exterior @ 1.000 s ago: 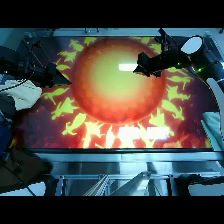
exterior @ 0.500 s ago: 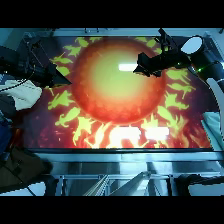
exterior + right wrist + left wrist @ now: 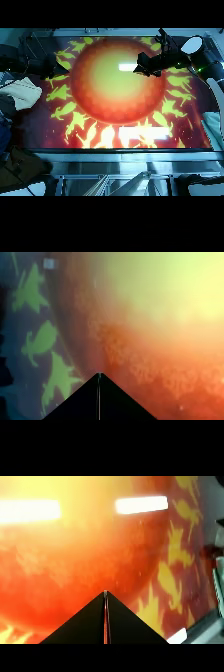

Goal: Fold the shirts.

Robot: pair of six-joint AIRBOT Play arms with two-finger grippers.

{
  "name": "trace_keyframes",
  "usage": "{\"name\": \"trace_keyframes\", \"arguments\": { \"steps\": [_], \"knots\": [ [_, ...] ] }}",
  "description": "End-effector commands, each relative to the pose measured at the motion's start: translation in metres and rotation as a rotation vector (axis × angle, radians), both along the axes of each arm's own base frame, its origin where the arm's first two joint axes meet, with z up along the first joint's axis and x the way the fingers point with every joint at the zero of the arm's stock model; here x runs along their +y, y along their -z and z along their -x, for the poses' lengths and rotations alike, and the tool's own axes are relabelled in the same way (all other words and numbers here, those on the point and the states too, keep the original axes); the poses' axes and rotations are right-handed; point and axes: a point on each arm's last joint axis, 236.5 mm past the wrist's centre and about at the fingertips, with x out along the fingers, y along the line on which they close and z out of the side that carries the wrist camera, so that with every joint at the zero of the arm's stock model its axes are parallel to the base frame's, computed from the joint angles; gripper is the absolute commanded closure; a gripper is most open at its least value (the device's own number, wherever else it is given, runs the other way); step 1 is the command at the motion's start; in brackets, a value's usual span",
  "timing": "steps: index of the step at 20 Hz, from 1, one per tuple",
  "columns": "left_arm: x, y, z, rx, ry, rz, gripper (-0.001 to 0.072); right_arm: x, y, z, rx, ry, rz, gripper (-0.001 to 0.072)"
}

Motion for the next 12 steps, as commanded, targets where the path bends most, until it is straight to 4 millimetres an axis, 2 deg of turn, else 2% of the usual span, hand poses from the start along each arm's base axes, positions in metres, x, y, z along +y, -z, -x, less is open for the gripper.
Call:
{"name": "trace_keyframes", "arguments": {
  "steps": [1,2,5,6,7,8,10,12],
  "knots": [
    [0.038,-0.013,-0.038,-0.114,-0.147,-0.052,0.0704,0.003,-0.002,0.001,0.003,-0.002,-0.015,0.0692],
    [0.064,-0.012,-0.042,-0.121,-0.167,-0.124,0.0705,0.003,-0.002,0.001,0.002,-0.002,-0.014,0.0691],
    [0.192,-0.003,-0.047,-0.083,-0.367,-0.434,0.0699,0.003,-0.001,0.002,0.007,-0.006,-0.013,0.0691],
    [0.231,0.0,-0.044,-0.068,-0.413,-0.529,0.041,0.003,-0.001,0.002,0.008,-0.007,-0.013,0.0691],
    [0.265,0.005,-0.039,-0.041,-0.458,-0.597,-0.0012,0.003,-0.001,0.002,0.009,-0.007,-0.013,0.0691],
    [0.292,0.011,-0.037,-0.021,-0.493,-0.629,-0.001,0.003,-0.001,0.003,0.011,-0.009,-0.013,0.0692],
    [0.325,0.035,-0.037,0.033,-0.537,-0.618,-0.001,0.004,0.0,0.005,0.016,-0.015,-0.011,0.0691],
    [0.348,0.077,-0.037,0.111,-0.556,-0.602,-0.0009,0.004,0.001,0.008,0.002,-0.047,0.002,0.0691]
  ]
}}
